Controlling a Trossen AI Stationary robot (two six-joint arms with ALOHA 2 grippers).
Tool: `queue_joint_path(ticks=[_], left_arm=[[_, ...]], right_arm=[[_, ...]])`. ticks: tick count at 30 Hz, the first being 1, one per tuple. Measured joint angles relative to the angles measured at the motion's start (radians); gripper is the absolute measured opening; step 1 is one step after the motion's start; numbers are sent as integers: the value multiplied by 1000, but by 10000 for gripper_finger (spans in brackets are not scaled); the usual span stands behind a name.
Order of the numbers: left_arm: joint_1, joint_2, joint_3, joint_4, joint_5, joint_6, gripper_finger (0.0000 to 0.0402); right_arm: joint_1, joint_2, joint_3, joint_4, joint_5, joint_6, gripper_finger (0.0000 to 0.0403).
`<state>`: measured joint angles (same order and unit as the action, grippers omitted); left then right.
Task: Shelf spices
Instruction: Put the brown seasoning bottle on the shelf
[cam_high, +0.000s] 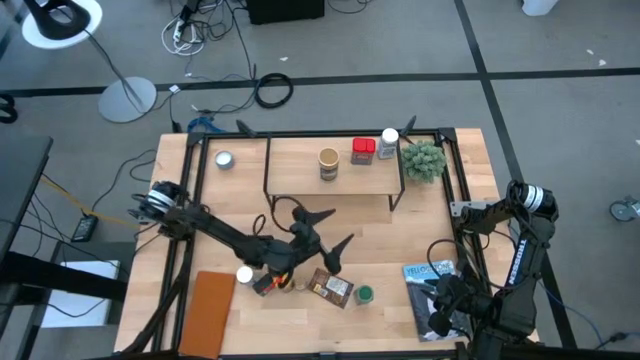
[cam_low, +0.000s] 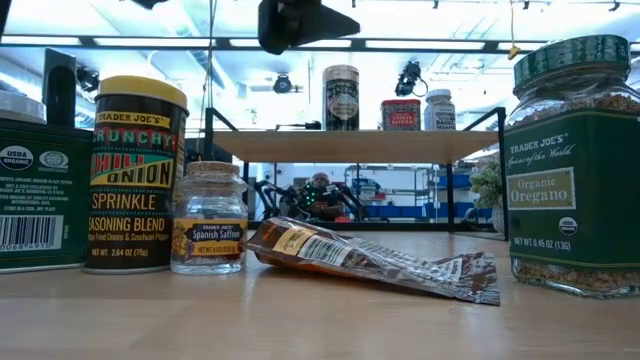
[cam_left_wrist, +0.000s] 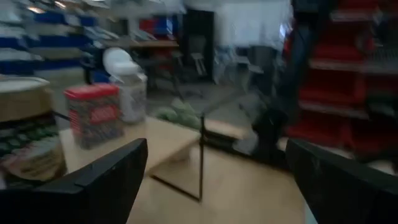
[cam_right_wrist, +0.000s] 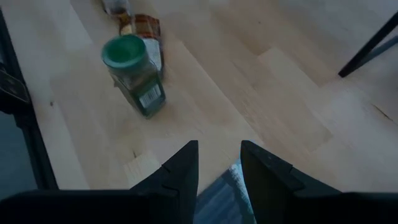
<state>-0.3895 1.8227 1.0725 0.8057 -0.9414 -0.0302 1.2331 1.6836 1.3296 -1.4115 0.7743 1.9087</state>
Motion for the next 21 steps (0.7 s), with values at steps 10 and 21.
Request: queue_joint_path(ticks=[10,21], left_arm=[[15,-213,0,-552,115,-122,387],[0,-435,-1,-1230,133,-476,387]], right_arm=[[-40,0,0,-6,50,-21,118],[-191,0,0,53,147,-101,118]])
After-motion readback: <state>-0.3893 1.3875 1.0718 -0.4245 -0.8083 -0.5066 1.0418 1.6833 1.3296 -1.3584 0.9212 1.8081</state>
